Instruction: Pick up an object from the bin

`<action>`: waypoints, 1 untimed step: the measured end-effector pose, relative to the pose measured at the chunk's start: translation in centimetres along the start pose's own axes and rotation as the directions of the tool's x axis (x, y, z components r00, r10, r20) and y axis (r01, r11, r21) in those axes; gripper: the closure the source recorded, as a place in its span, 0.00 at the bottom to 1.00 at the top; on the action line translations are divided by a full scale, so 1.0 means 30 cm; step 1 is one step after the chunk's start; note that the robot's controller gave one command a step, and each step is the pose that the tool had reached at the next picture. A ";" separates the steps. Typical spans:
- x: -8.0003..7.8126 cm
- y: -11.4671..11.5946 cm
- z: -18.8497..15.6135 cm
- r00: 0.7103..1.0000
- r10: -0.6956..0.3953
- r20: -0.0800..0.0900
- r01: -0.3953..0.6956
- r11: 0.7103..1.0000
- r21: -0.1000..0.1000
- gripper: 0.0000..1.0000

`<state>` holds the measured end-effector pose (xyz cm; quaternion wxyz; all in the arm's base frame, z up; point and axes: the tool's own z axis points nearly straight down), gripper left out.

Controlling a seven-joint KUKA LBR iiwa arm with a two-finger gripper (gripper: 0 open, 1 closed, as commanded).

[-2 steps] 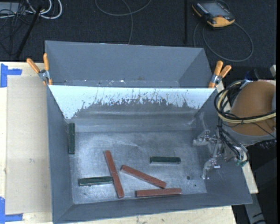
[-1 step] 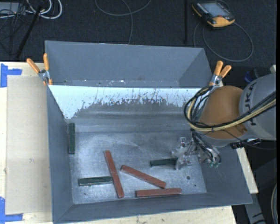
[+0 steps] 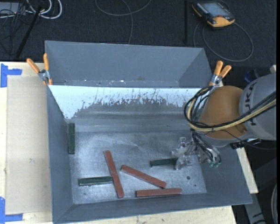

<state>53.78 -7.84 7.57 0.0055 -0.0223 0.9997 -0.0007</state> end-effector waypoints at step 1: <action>0.020 0.002 -0.420 1.000 0.016 -0.011 -0.016 1.000 -0.002 1.00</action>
Offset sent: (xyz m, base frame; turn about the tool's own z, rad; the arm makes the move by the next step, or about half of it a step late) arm 0.0000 0.0000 0.0000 0.0000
